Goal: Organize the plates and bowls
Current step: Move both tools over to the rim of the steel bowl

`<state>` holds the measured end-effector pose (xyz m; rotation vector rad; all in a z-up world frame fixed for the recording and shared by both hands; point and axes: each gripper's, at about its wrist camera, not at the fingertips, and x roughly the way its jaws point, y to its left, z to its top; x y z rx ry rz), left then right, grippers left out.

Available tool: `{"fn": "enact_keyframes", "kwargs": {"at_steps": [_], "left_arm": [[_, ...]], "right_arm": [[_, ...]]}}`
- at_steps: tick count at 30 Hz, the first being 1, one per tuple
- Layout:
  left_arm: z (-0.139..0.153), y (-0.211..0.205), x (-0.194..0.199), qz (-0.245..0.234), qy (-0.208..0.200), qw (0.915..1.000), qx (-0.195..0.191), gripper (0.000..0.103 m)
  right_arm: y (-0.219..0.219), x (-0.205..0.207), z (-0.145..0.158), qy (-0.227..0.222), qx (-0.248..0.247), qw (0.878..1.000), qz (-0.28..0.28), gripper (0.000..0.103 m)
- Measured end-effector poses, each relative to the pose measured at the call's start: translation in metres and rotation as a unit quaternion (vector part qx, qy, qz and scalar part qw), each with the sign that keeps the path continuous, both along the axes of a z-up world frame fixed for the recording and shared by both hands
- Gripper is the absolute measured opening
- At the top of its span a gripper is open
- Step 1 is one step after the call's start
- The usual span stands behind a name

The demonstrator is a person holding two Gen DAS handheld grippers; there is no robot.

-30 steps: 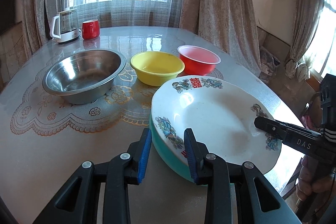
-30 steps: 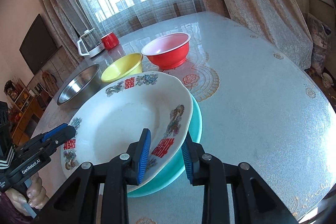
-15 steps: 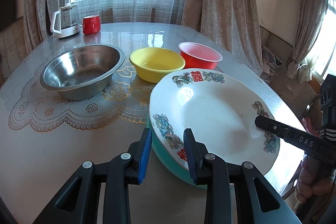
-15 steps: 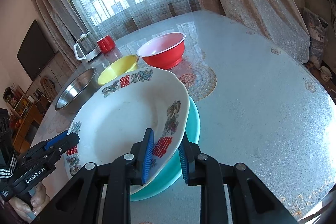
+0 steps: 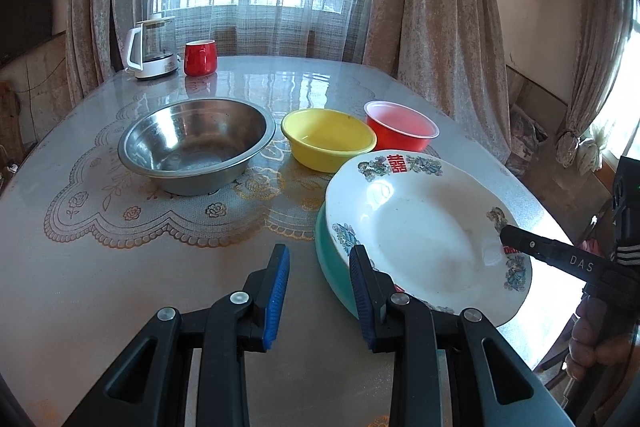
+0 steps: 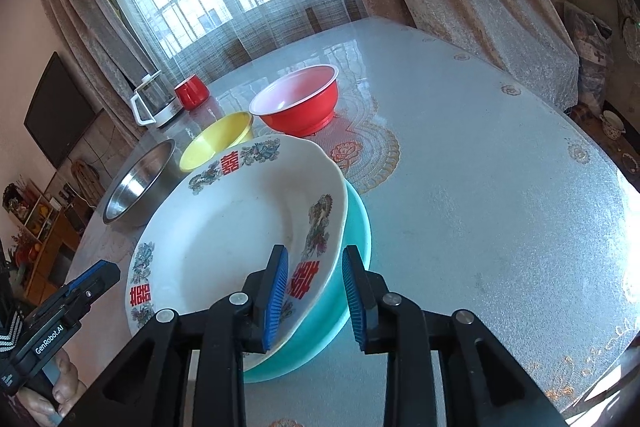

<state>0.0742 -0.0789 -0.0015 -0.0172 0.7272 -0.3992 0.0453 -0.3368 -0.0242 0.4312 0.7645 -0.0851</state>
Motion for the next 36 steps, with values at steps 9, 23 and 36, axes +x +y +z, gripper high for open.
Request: {"fn": "enact_keyframes", "kwargs": {"at_steps": [9,23,36], "left_arm": [[-0.007,0.022,-0.001,0.024,0.016,0.9996,0.000,0.032],[-0.024,0.066,0.006,0.081,0.040,0.9959,0.003,0.032],[-0.016,0.125,0.038,0.152,0.047,0.9870,-0.018,0.032]], "right_arm": [[0.008,0.000,0.023,-0.022,-0.034,0.999,-0.015,0.029],[0.086,0.035,0.038,-0.033,-0.041,0.992,0.118,0.030],[0.156,0.102,0.021,0.014,0.014,0.976,0.216,0.030]]}}
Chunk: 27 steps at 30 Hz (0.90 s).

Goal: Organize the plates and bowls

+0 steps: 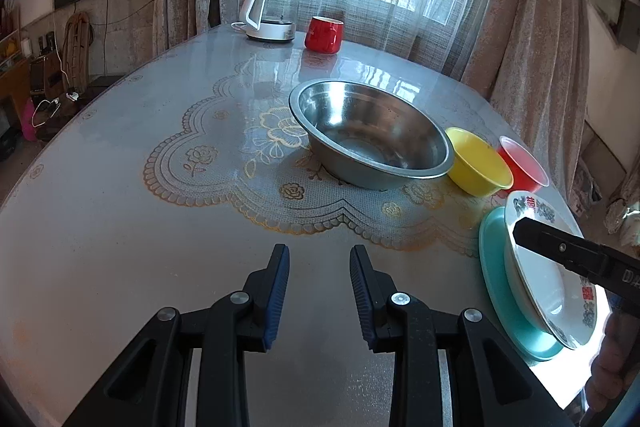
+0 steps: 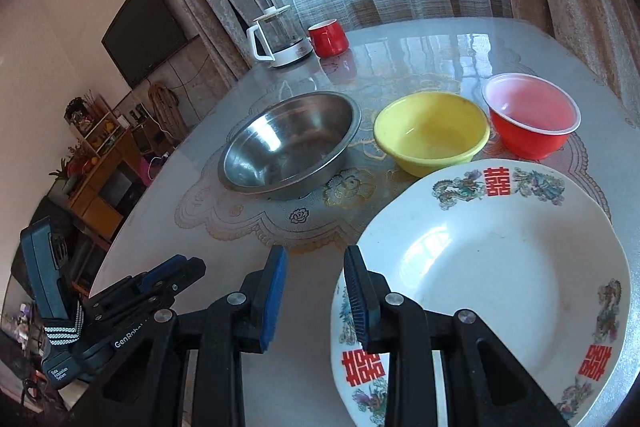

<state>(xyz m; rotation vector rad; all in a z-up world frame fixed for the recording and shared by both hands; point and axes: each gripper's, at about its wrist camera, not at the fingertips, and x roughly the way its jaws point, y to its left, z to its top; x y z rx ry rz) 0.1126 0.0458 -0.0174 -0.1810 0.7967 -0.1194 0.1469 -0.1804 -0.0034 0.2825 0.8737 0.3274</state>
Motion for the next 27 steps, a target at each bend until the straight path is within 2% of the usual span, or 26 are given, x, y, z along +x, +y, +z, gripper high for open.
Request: {"fn": "enact_keyframes", "kwargs": {"at_steps": [3,5,11,27], "left_arm": [[0.006,0.007,0.012,0.010,-0.006,0.9999,0.003,0.032],[0.009,0.010,0.021,0.006,-0.006,0.9999,-0.009,0.032],[0.017,0.009,0.046,-0.001,-0.020,0.9998,-0.009,0.032],[0.003,0.014,0.117,0.008,0.019,0.9988,-0.045,0.032]], "right_arm": [[0.007,0.018,-0.002,0.011,0.006,1.000,-0.001,0.030],[0.007,0.030,-0.004,0.020,0.016,1.000,-0.013,0.030],[0.005,0.059,-0.006,0.036,0.030,0.998,-0.039,0.030],[0.000,0.108,-0.024,0.076,0.020,0.994,-0.077,0.030]]}}
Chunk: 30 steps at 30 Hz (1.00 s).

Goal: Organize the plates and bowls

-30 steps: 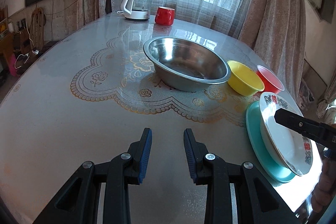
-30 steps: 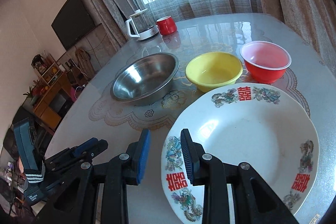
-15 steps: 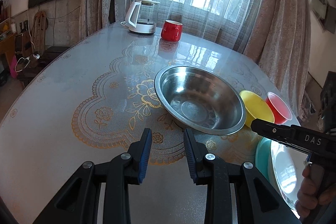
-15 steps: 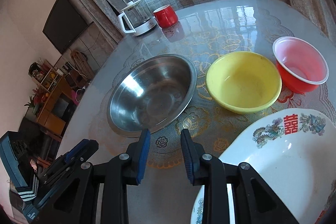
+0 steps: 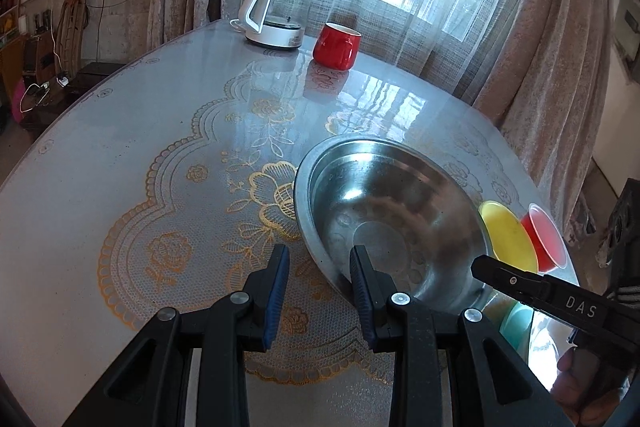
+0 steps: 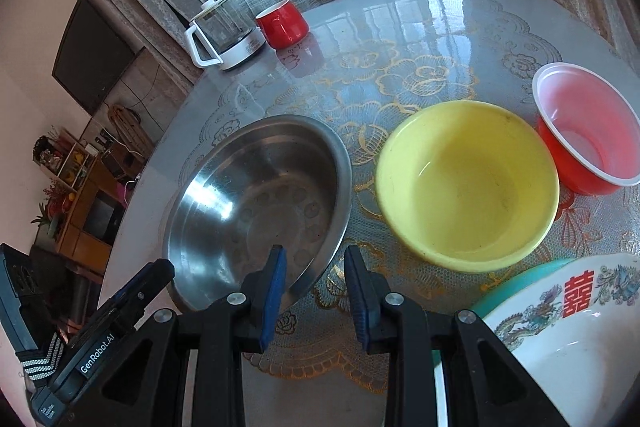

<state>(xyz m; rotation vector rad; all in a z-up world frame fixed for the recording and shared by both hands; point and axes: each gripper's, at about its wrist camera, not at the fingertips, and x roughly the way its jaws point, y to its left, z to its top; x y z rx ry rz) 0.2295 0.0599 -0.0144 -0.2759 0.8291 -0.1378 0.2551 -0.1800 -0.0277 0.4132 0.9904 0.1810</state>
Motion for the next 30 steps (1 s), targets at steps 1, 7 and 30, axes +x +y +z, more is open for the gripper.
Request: {"fn": "enact_keyframes", "kwargs": {"at_steps": [1,7,30], "left_arm": [[-0.002,-0.001,0.003,0.000,0.001,1.0000,0.000,0.032],[-0.007,-0.006,0.011,-0.018,0.002,0.9998,-0.008,0.023],[0.013,0.030,-0.111,0.002,-0.009,0.9999,-0.010,0.025]], "right_arm": [[0.001,0.002,-0.002,0.004,-0.001,1.000,-0.001,0.030],[0.010,0.008,-0.008,0.007,-0.017,1.000,0.015,0.027],[0.046,-0.095,0.018,-0.029,-0.002,0.994,0.102,0.024]]}}
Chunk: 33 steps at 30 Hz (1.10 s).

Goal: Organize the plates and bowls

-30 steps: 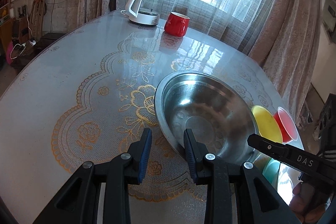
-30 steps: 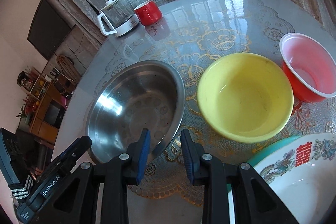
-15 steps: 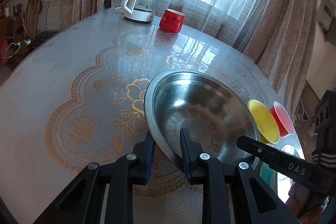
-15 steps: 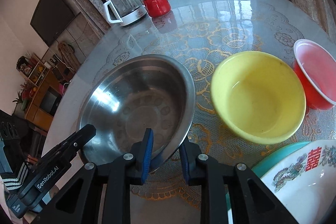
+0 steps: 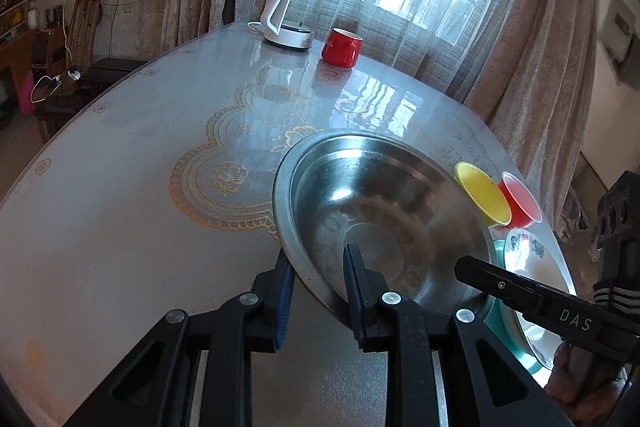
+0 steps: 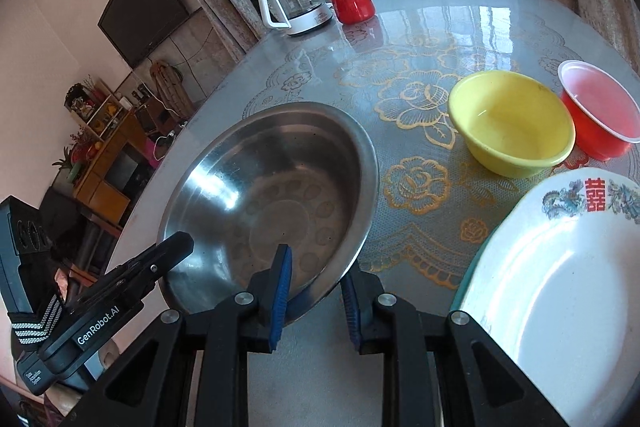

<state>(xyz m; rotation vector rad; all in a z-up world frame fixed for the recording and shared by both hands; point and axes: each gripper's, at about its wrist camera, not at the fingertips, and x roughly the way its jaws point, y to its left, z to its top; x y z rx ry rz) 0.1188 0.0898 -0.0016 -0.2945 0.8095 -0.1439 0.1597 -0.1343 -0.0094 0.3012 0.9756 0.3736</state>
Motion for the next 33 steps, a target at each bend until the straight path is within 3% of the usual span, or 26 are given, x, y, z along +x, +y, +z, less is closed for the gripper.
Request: {"fn": "enact_keyframes", "kwargs": {"at_steps": [13,33], "left_arm": [[-0.016,0.003,-0.044,0.002,0.022,0.9997,0.000,0.026],[-0.006,0.008,-0.060,0.030,-0.007,0.9979,0.056,0.034]], "right_arm": [[0.008,-0.034,-0.015,0.014,-0.003,1.000,0.013,0.024],[-0.009,-0.053,-0.013,-0.009,0.007,1.000,-0.007,0.030]]}}
